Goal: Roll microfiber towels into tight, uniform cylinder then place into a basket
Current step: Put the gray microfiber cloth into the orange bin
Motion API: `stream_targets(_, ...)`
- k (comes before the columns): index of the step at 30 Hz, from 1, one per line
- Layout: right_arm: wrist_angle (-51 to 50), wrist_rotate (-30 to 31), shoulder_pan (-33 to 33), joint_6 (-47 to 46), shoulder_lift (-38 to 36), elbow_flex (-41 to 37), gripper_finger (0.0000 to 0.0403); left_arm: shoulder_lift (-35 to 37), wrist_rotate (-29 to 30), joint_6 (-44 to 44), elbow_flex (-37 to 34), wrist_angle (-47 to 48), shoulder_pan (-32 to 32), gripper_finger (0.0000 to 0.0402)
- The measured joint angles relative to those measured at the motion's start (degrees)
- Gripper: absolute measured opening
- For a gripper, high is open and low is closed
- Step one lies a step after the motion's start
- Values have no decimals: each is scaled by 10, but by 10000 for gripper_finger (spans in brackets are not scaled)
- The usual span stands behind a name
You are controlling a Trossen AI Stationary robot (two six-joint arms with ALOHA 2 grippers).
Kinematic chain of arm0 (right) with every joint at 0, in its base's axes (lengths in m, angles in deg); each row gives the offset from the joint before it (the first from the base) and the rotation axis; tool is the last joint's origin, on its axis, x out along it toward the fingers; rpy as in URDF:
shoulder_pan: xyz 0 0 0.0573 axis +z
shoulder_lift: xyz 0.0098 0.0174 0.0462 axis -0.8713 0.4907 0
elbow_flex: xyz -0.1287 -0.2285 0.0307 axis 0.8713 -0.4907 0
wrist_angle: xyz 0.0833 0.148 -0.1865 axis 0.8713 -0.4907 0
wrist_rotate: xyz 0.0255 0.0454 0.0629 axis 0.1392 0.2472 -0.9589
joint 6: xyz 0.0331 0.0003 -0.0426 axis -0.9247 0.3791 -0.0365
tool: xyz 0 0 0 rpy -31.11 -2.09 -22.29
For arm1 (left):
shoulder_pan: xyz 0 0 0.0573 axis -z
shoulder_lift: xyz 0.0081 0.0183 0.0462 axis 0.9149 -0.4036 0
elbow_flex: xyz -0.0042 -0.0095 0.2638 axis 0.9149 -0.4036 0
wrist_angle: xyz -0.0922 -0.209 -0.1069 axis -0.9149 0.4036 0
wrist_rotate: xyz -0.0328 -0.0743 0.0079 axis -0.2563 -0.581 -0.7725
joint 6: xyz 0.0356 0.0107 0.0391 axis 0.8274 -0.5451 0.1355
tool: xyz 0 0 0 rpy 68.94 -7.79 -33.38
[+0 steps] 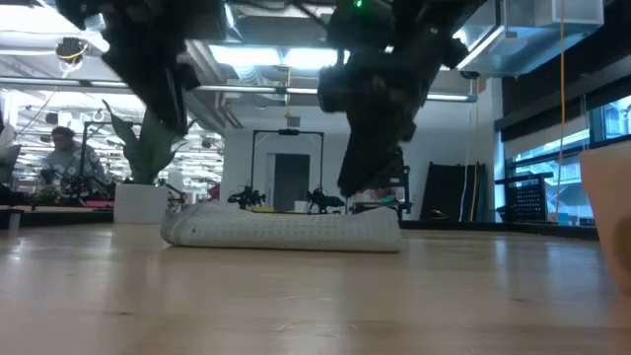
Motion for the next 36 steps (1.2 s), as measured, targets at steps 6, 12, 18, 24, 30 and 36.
stream_targets(6, -2, 0, 0, 0, -32, 17, 111, 65, 28, 0, 0, -3, 0, 90)
stream_targets(12, -5, 1, 6, 12, -37, 46, 111, 149, 75, 0, -5, -9, 20, 90)
stream_targets(18, -7, 1, 9, 27, -40, 63, 111, 235, 101, -8, -75, -37, 53, 90)
stream_targets(24, -9, -3, 9, 45, -40, 68, 111, 284, 95, -2, -131, -99, 60, 81)
stream_targets(30, -9, -5, 9, 44, -40, 68, 111, 286, 95, -1, -134, -103, 59, 79)
stream_targets(36, -3, -5, 9, 44, -40, 68, 111, 286, 95, 0, -134, -102, 59, 79)
